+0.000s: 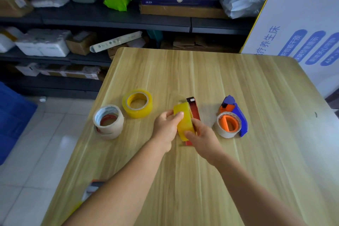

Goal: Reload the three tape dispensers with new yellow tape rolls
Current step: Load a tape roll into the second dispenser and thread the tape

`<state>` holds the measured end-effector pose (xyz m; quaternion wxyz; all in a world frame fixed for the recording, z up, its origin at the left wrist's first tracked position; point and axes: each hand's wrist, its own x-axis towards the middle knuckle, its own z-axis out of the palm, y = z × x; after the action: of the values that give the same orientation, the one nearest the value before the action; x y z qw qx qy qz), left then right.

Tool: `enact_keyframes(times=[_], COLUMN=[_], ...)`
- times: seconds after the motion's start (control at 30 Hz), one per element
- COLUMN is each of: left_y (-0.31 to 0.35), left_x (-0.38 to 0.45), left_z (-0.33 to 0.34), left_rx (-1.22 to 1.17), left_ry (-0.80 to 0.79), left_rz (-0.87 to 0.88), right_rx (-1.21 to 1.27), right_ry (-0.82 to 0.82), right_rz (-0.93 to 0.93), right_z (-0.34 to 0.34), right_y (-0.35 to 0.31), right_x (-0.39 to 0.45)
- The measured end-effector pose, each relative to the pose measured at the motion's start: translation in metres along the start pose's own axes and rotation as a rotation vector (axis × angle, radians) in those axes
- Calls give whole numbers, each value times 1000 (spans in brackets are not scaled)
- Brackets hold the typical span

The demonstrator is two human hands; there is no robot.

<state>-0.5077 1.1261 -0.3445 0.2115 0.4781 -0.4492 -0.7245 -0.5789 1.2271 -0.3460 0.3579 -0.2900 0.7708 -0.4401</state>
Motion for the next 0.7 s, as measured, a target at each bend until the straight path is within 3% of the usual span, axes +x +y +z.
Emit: enact_keyframes(times=[0.17, 0.37, 0.47, 0.7], left_y=[7, 3, 4, 48], left_x=[-19, -39, -43, -37], left_z=[10, 17, 18, 19], left_rx=[52, 45, 107, 646], left_ry=[-26, -97, -129, -115], left_rz=[47, 57, 103, 532], right_rx=[330, 453, 581, 432], right_ry=[9, 150, 154, 109], right_rz=[128, 368, 404, 307], right_z=[-12, -19, -24, -40], right_y=[-14, -39, -45, -47], right_x=[-9, -6, -10, -21])
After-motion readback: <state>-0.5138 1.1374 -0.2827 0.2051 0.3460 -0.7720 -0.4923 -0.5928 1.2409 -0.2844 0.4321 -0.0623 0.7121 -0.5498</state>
